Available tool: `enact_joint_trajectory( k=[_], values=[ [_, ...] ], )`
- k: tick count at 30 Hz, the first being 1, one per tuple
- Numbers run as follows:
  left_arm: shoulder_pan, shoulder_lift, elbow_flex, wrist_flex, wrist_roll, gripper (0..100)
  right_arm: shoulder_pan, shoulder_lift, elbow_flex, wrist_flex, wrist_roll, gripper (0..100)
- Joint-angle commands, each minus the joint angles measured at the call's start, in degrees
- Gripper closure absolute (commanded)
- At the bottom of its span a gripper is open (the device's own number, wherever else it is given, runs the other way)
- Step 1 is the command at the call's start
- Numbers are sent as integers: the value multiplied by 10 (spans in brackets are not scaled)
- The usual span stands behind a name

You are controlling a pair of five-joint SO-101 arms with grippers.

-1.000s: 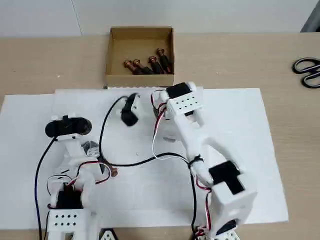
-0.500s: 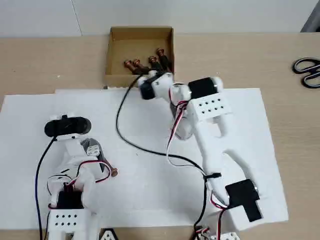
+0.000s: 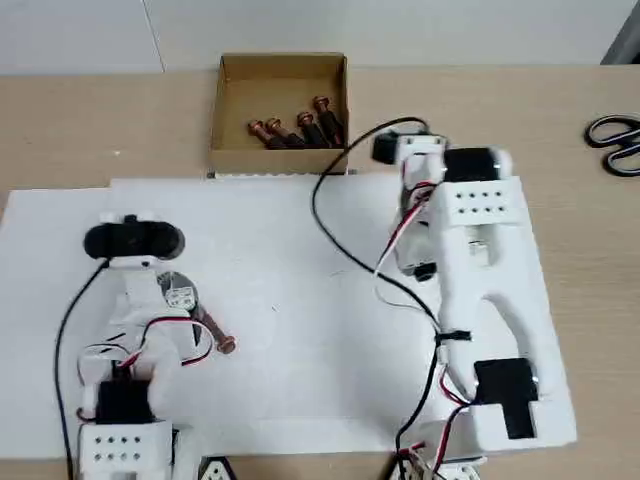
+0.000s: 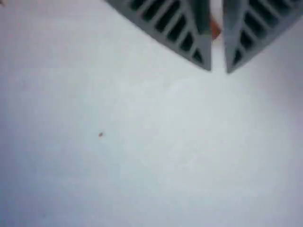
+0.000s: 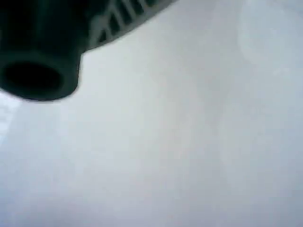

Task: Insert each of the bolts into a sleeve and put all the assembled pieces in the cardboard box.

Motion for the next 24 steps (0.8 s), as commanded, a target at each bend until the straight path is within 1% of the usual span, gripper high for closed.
enact_joint_trajectory(
  k=[1,4,7,9,12,14,16,18,22,24],
  values=[
    [-2,-1,-80,101,-3,995,26,-32,15,10,-25,995],
    [-4,-1,-115,167,-3,995,28,-32,68,10,-40,995],
    [-36,2,-125,164,2,995,28,-32,111,9,-40,995],
    [-40,24,-132,162,2,995,29,-33,120,7,-40,995],
    [-43,89,-184,164,5,995,35,-61,120,7,-40,995],
    [-44,146,-244,169,6,995,40,-102,120,5,-40,995],
    [-44,214,-320,191,20,995,46,-149,120,4,-40,995],
    [-42,292,-407,230,34,995,52,-188,122,4,-40,995],
    [-40,460,-574,352,42,995,84,-239,123,4,-39,995],
    [-40,544,-635,408,59,995,103,-250,123,5,-39,995]
  ],
)
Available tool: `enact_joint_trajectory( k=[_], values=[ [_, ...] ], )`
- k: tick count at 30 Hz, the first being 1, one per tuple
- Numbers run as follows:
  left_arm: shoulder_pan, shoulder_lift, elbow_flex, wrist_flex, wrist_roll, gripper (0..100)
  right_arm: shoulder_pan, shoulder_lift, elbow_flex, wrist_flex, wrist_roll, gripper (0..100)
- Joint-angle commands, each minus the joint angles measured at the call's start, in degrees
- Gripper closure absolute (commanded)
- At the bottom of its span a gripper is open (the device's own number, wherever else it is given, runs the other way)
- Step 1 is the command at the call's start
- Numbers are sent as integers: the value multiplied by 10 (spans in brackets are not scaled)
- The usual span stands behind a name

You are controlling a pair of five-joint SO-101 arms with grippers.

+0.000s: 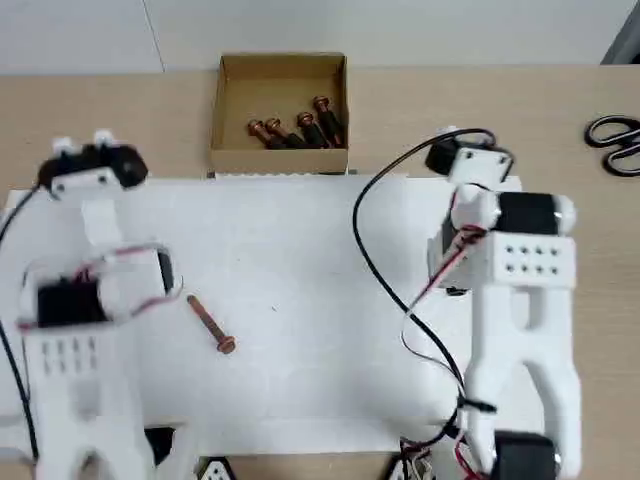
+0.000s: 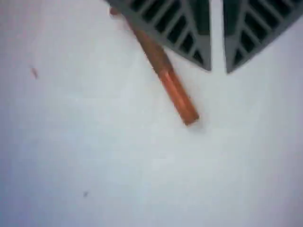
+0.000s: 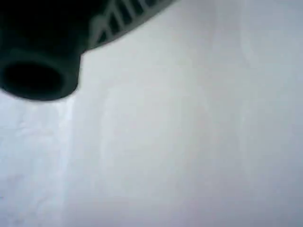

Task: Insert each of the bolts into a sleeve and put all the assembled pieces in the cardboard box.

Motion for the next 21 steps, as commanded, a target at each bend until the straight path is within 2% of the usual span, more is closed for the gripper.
enact_joint_trajectory(
  k=[1,5,15,21],
  values=[
    [-3,150,-127,73,35,995,36,-37,-2,6,-4,995],
    [4,234,-144,74,73,995,65,-41,-2,7,-4,995],
    [104,367,-144,73,75,995,95,-40,-2,4,-4,995],
    [107,433,-143,73,75,995,96,-39,-2,4,-4,995]
  ],
)
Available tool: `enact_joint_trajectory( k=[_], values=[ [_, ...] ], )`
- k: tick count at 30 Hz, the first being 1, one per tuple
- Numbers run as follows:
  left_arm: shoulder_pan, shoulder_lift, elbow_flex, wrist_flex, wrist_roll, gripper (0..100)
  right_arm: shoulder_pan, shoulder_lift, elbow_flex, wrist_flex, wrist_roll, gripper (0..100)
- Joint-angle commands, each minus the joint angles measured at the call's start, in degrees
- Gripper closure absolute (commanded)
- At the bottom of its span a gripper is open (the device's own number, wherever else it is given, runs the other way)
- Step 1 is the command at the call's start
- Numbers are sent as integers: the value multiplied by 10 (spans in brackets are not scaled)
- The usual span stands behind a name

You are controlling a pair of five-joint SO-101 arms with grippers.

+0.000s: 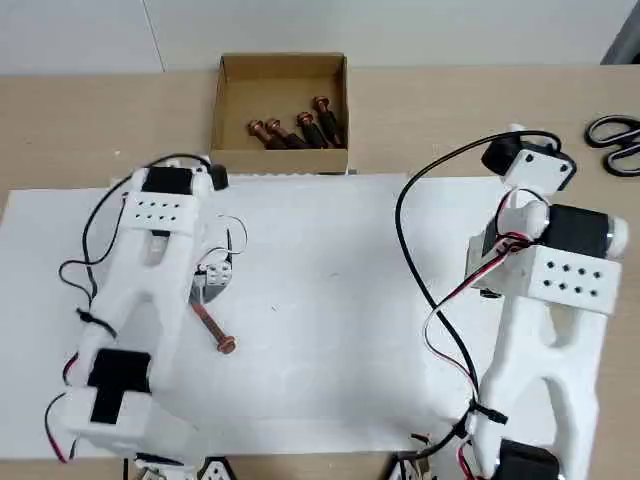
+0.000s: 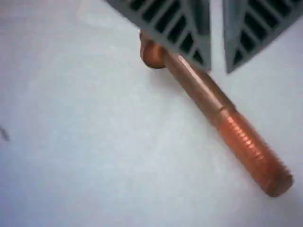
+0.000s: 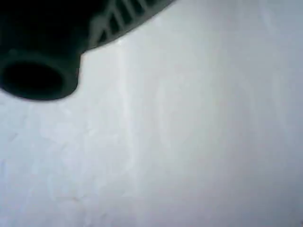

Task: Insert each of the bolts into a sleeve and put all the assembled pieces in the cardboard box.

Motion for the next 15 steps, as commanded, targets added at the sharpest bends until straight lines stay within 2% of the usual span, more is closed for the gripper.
enact_joint_trajectory(
  k=[1,6,11,15],
  values=[
    [2,17,-20,15,3,995,8,-19,-2,2,-4,995],
    [3,12,6,15,3,983,8,-17,-2,2,-4,995],
    [2,-12,50,15,3,866,8,-16,-2,2,-4,995],
    [2,-32,87,15,3,854,8,-16,-2,2,-5,995]
  ],
)
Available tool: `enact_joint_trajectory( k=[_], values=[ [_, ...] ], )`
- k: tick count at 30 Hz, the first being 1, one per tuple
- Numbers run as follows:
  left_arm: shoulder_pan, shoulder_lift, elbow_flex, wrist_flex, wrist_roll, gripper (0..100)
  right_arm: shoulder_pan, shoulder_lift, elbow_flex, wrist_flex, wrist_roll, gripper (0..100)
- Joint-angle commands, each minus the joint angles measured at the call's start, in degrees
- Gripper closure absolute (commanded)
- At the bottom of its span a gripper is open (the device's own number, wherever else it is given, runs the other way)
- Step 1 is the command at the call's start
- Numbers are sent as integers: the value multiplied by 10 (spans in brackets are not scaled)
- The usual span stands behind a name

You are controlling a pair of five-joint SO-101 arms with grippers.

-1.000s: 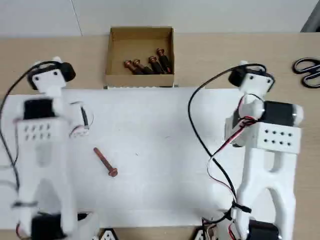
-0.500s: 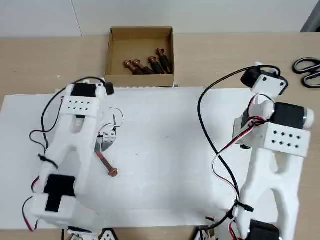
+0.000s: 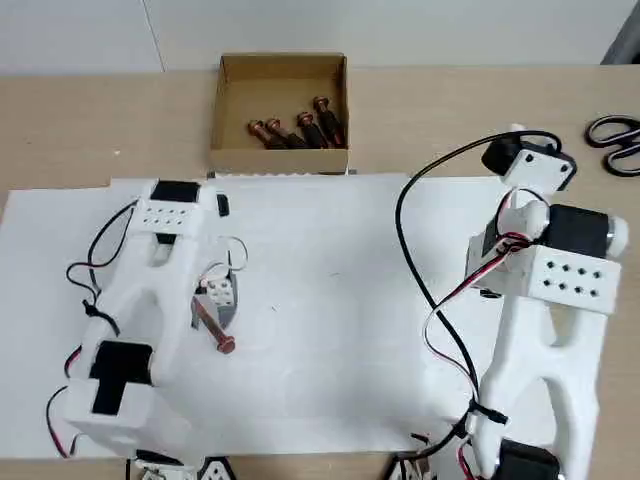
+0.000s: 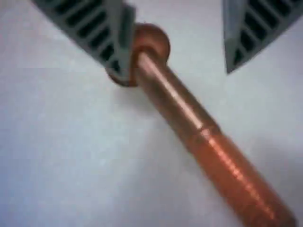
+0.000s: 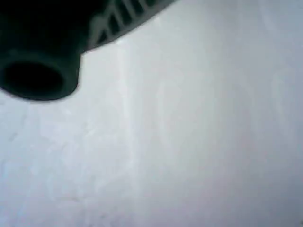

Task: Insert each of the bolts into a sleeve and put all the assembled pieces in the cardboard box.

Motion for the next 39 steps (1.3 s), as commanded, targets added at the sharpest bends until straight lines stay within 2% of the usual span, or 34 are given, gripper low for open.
enact_joint_trajectory(
  k=[1,10,16,21,25,30,34,39],
  values=[
    [2,-35,15,15,3,854,8,-16,-2,1,-5,995],
    [3,-33,17,-1,3,853,8,-16,-2,1,-5,995],
    [5,15,18,-10,3,862,8,-19,-2,1,-5,995],
    [6,69,15,-33,0,997,8,-20,-2,1,-5,995],
    [6,83,15,-41,0,994,8,-20,-2,1,-5,995],
    [4,49,-8,-26,-1,994,8,-19,-2,1,-5,995],
    [16,-12,-51,6,-1,994,8,-16,-2,1,-5,995],
    [26,-98,-82,10,4,994,8,-16,-2,-4,-5,995]
  ],
)
